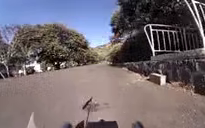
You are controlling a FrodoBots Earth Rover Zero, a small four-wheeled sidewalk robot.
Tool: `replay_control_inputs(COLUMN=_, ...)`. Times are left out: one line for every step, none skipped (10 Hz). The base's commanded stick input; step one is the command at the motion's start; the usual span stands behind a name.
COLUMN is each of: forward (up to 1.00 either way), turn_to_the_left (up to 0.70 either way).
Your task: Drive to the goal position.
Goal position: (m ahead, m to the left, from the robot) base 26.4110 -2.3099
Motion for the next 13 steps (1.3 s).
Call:
replay_control_inputs(forward=0.50, turn_to_the_left=0.00)
replay_control_inputs(forward=0.50, turn_to_the_left=0.00)
replay_control_inputs(forward=0.50, turn_to_the_left=0.00)
replay_control_inputs(forward=0.50, turn_to_the_left=0.00)
replay_control_inputs(forward=0.50, turn_to_the_left=0.00)
replay_control_inputs(forward=0.50, turn_to_the_left=0.00)
replay_control_inputs(forward=0.50, turn_to_the_left=0.00)
replay_control_inputs(forward=0.50, turn_to_the_left=0.00)
replay_control_inputs(forward=0.50, turn_to_the_left=0.00)
replay_control_inputs(forward=0.50, turn_to_the_left=0.00)
replay_control_inputs(forward=0.50, turn_to_the_left=-0.11)
replay_control_inputs(forward=0.50, turn_to_the_left=-0.29)
replay_control_inputs(forward=0.50, turn_to_the_left=-0.47)
